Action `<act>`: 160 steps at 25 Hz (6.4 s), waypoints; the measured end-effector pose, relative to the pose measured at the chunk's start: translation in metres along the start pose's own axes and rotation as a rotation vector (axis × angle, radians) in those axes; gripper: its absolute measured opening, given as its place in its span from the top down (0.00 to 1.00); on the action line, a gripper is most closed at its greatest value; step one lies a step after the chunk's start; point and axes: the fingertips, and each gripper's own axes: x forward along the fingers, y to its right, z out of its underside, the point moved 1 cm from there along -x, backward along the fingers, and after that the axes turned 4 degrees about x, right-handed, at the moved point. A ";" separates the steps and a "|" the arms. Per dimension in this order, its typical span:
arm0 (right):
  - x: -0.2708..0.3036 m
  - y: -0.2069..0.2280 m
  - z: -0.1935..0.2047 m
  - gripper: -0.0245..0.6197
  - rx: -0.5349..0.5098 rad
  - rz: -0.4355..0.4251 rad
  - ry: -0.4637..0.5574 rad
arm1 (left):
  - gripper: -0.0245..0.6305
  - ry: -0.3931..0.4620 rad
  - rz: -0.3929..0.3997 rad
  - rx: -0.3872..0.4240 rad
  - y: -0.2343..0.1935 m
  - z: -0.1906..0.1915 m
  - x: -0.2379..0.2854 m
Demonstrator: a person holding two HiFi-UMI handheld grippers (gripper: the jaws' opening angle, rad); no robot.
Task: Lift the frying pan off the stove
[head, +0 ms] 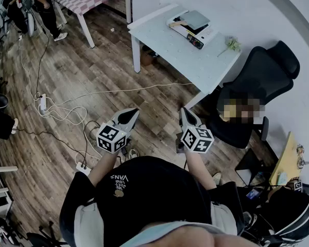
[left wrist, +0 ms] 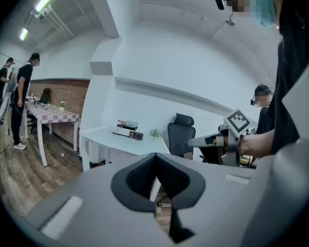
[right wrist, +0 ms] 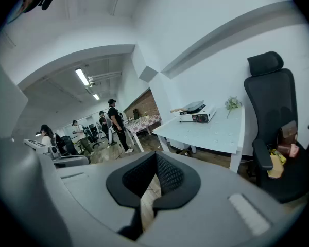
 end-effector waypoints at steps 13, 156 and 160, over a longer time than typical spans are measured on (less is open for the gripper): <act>0.018 -0.013 -0.006 0.95 0.059 -0.046 0.033 | 0.96 0.019 0.048 0.005 -0.008 -0.006 0.011; 0.444 0.183 -0.233 0.66 0.535 -0.008 0.184 | 0.55 -0.179 0.503 0.015 -0.261 -0.110 0.474; 0.456 0.189 -0.233 0.65 0.626 -0.073 0.163 | 0.54 -0.184 0.489 0.025 -0.257 -0.114 0.484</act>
